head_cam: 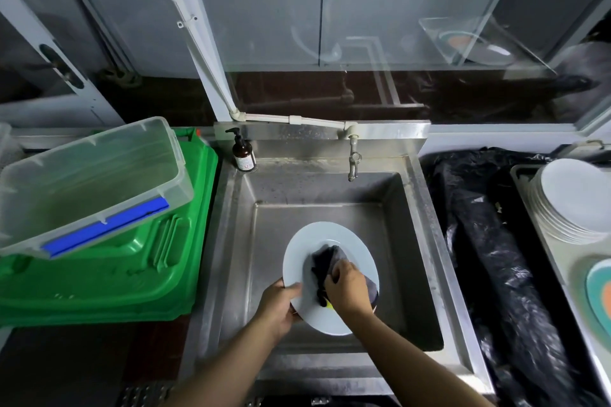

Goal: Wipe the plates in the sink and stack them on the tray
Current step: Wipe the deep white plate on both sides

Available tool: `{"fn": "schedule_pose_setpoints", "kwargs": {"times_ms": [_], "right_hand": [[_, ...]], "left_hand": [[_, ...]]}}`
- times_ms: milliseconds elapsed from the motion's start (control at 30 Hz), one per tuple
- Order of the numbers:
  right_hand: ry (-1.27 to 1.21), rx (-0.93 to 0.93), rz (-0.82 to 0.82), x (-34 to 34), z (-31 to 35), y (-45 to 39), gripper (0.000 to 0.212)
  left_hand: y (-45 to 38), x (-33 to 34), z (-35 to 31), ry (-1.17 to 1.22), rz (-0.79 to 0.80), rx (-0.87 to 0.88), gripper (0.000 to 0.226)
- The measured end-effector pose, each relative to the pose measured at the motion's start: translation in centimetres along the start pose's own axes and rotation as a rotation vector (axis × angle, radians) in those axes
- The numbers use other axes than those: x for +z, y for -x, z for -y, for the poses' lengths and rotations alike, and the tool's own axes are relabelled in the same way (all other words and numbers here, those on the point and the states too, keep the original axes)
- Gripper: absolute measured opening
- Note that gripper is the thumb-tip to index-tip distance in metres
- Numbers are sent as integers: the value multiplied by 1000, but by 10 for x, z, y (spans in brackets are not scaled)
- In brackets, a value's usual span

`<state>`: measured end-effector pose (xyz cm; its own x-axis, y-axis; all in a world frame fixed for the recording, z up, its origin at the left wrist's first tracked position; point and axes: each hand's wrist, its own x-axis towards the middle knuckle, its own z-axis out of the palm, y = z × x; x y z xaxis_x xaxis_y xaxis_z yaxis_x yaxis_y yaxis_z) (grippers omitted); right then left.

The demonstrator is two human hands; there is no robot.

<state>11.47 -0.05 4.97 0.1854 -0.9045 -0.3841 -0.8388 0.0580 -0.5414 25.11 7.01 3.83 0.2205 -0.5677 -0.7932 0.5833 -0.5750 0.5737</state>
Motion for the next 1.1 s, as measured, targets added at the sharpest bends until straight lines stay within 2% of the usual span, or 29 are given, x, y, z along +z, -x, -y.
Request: {"fn": "schedule_pose_setpoints", "kwargs": {"times_ms": [33,133,200,233,267,333,467,533,600,700,767,833,900,933,1000,1100], "right_hand": [[-73,76,2,-5,2,-2,4],[-305,253,-47,-29,4,-16,25],[-298,242,-77,-52,3,-31,8],[-291,228,-91,-64,3,-38,23],[-271,203,-106,-76,4,-45,33],[-221,101,-150,-96,10,-52,38],[-94,-278,-199,-117,23,-56,15],[-65,-503,-182,-118,23,-49,20],[32,-624,-111,-105,12,-44,23],[293,-621,160,-78,-10,-36,23],[362,-572,247,-68,-17,-27,22],[276,-598,125,-65,-18,-26,29],[302,-622,-9,-63,-15,-31,41],[360,-601,17,-62,-14,-36,54],[477,-531,184,-55,-15,-42,76],[512,-464,289,-39,-19,-38,96]], "left_hand": [[0,1,2,-1,-7,-8,28],[3,5,5,53,-5,-41,29],[6,8,6,97,12,-48,30],[7,9,5,117,18,-49,29],[8,11,4,132,22,-54,28],[7,17,0,155,20,-81,29],[5,32,-13,174,26,-98,25],[4,39,-20,180,43,-78,21],[3,43,-27,191,53,-61,16],[0,47,-36,201,21,-42,13],[-4,45,-38,199,16,-13,18],[-4,41,-40,188,35,3,20],[-4,36,-40,164,47,-1,21],[-4,33,-40,153,55,-2,22],[-2,31,-37,141,71,-4,24],[-2,33,-33,171,79,-18,28]]}}
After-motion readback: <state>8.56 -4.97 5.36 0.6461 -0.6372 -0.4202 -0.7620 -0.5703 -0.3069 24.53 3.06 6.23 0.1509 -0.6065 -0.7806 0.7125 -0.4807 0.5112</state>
